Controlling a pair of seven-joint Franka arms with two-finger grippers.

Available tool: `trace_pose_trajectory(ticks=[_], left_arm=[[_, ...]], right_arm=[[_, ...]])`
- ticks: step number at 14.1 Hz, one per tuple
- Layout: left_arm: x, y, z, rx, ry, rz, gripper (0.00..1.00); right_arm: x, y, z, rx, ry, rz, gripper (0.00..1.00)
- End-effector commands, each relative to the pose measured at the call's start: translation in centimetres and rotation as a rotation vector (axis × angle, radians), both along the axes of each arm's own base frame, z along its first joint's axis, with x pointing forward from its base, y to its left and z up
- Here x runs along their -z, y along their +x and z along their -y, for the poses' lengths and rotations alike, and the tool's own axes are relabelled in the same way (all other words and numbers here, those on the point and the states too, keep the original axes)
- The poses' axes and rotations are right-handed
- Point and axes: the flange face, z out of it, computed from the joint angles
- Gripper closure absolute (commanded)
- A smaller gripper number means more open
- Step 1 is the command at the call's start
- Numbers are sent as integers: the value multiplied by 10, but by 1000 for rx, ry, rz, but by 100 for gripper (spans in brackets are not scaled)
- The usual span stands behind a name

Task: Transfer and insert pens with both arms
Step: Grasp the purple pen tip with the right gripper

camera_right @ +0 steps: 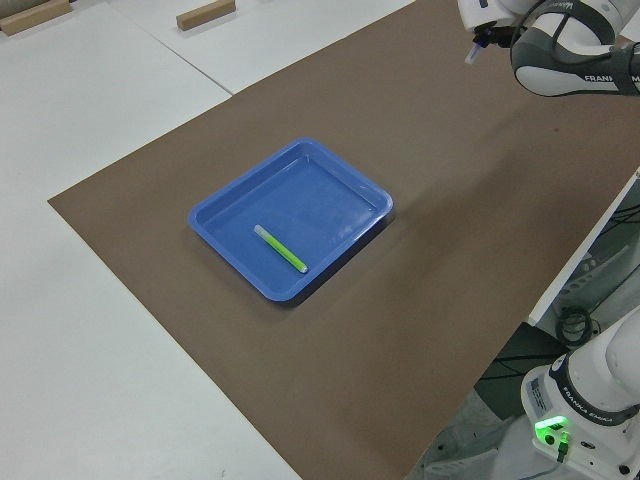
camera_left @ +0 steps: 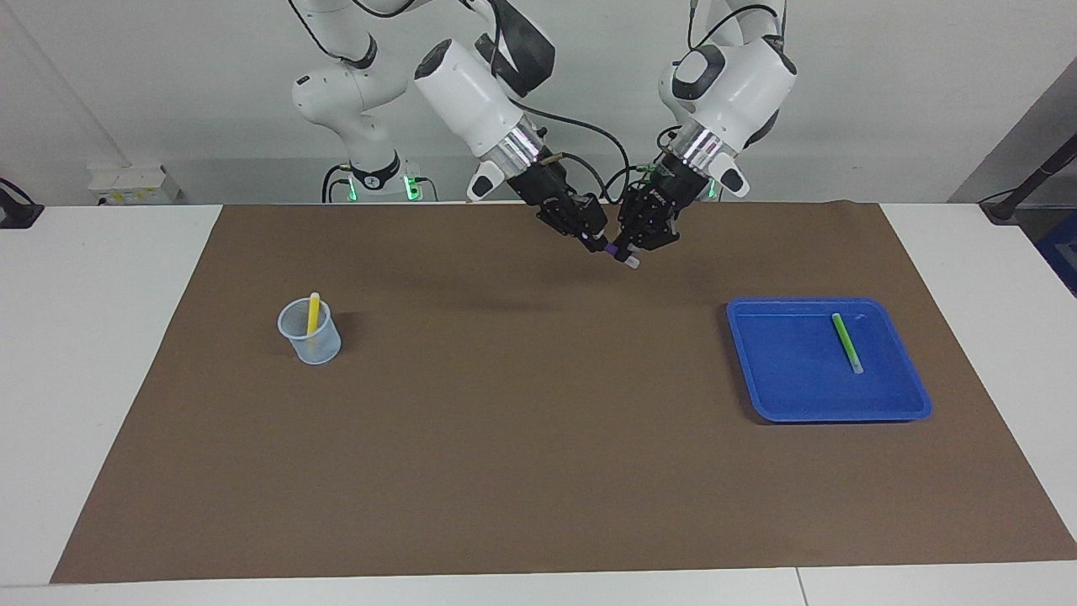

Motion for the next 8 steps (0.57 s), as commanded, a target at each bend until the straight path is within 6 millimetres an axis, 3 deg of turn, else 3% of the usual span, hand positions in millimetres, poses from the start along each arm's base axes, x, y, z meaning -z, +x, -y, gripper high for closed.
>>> trace_pose_trajectory(ticks=[1,4,5,6,7,8], left_arm=[[0,-13,1,-12,-18,-10,100],[0,-13,0,-24,-22,-17,100],[-1,-13,0,-27,-23,-14,90],[-1,-12,-1,-42,-28,-19,51],[-2,-12,-2,-62,-34,-21,30],[-2,-11,-3,-74,-35,-12,29]], right_arm=[[-6,5,5,38,31,-6,100],[-7,5,6,40,32,-7,100],[-7,5,6,40,32,-6,100],[-7,5,6,40,32,-6,100],[-7,5,6,40,32,-6,100],[-7,5,6,40,32,-6,100]])
